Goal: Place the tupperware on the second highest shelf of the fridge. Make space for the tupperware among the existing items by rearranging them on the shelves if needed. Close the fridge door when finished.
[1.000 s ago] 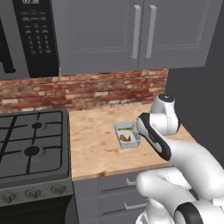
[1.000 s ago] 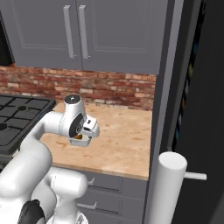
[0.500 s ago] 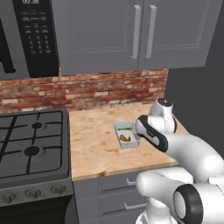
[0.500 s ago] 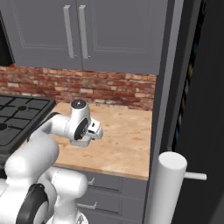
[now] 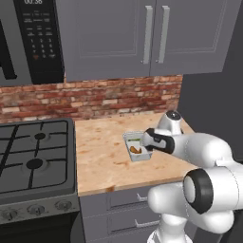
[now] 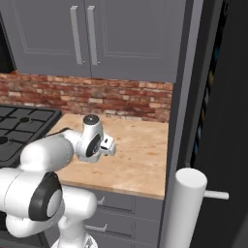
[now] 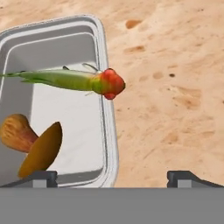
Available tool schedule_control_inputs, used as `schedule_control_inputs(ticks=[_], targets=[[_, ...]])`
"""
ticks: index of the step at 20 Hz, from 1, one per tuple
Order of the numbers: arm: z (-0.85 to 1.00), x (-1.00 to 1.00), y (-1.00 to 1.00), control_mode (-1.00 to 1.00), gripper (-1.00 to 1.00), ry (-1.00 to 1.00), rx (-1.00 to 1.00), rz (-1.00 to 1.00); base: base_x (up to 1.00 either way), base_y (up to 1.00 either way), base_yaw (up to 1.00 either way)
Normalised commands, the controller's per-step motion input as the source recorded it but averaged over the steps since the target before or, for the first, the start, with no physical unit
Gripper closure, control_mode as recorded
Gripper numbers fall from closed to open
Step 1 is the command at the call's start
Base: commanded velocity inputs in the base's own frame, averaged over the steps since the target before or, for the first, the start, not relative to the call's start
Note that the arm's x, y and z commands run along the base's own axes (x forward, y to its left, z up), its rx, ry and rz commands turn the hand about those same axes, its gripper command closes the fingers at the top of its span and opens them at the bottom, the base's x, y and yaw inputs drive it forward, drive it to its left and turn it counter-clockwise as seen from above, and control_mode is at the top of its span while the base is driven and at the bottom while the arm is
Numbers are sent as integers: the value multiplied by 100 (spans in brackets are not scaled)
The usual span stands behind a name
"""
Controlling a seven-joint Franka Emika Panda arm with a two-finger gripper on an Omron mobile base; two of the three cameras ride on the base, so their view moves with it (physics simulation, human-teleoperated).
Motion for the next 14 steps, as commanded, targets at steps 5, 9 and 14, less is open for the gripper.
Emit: schedule_control_inputs(ticks=[5, 9, 14], targets=[[-26, 27, 0, -100, -100, 0, 0, 0, 0, 0, 0], [-26, 23, 0, -100, -100, 0, 0, 0, 0, 0, 0], [-25, 21, 0, -100, -100, 0, 0, 0, 0, 0, 0]])
